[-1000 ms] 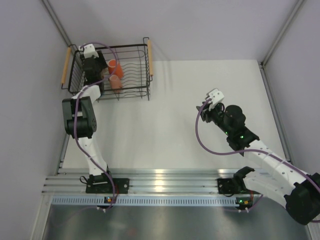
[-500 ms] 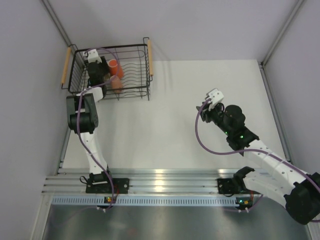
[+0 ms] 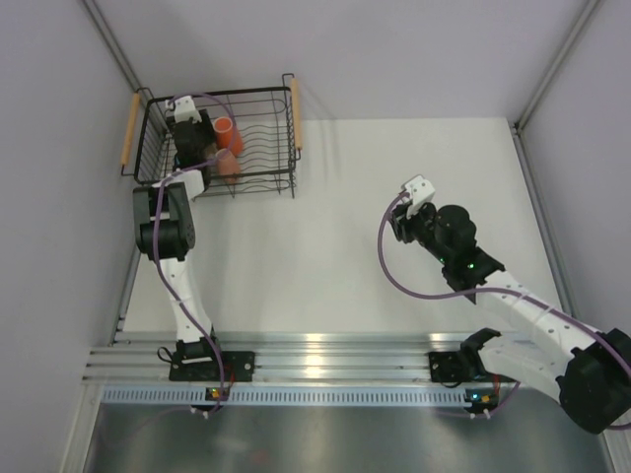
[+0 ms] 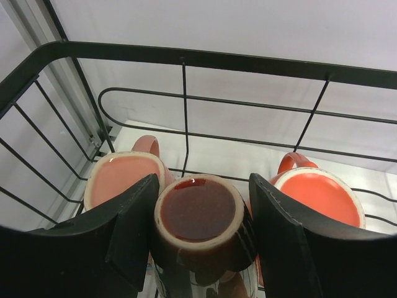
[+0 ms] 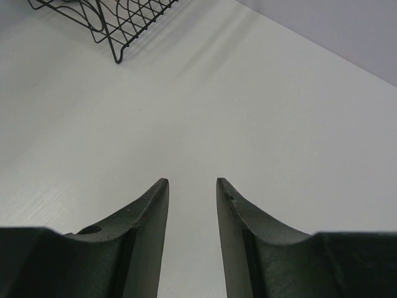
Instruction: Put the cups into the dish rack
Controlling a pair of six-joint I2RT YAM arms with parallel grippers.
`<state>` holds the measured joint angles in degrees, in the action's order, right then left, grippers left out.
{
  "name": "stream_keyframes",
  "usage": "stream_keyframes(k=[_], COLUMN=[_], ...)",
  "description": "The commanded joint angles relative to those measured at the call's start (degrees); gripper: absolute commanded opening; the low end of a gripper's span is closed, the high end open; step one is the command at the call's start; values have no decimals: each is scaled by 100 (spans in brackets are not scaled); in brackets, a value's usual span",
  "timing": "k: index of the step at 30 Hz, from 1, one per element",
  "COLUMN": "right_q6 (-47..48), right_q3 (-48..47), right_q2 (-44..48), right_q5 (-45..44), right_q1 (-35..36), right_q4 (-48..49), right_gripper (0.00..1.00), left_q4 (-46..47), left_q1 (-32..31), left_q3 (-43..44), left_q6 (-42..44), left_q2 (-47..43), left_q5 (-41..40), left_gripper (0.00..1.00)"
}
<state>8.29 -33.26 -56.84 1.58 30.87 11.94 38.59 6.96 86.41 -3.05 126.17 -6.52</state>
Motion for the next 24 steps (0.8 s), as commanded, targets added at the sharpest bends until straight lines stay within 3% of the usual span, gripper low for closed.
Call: stream_keyframes(k=[1,24], right_q6=[-82,-109], right_q3=[-102,-85], right_q2=[-46,-38], right_q5=[87,114], right_q1=[-99,-134], right_q4=[212,203], right_gripper=[37,37], left_q4=[448,448], left_q1=[33,42], left_q3=[236,-36], left_q6=[138,156], left_q2=[30,101], left_q5=[-68,-147], left_gripper=[0,0])
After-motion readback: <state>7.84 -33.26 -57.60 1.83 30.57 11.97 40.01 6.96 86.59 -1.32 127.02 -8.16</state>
